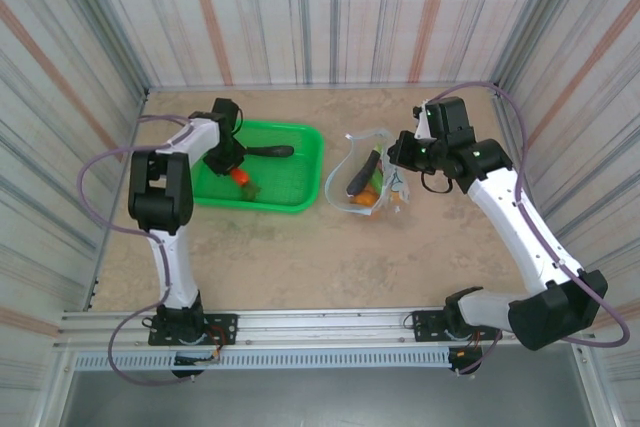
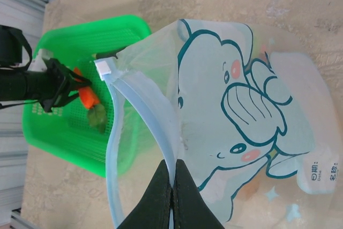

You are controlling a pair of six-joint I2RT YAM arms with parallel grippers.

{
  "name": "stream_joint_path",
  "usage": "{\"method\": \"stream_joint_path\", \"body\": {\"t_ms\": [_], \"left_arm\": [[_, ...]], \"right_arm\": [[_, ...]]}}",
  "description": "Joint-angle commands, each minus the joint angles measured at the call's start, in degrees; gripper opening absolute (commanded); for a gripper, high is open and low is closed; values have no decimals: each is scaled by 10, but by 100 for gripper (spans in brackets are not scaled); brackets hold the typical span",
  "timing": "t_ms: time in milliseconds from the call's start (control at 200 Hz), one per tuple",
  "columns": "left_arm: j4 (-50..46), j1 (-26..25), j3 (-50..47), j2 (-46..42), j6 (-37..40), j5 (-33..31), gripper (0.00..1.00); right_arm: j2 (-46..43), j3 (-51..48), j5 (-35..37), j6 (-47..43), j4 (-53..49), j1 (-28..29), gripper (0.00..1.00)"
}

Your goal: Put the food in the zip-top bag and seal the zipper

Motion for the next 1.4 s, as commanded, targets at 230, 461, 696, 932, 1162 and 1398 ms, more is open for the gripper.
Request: {"method": "stream_joint_path", "body": {"t_ms": [230,461,696,932,1162,1398], "left_arm": [[33,-32,-67,-235,-14,-33,28],[155,-186,-112,-392,-17,-165,28],[303,-333,-121,-418,37,-235,28],[398,-439,-117,-379,109,-298,27],[434,-507,-97,-331,109,-345,24],[526,-545,-100,-265,144,-397,22]], "right_arm": [[-30,12,-10,10,11,-5,0],[-23,14,-41,45,37,-5,0],[-29,17,-46,62,38,-5,0],[-34,4,-51,80,47,-5,0],[-38,4,-49,92,51,-4,0],[-37,8,-56,115,66,-3,0]]}}
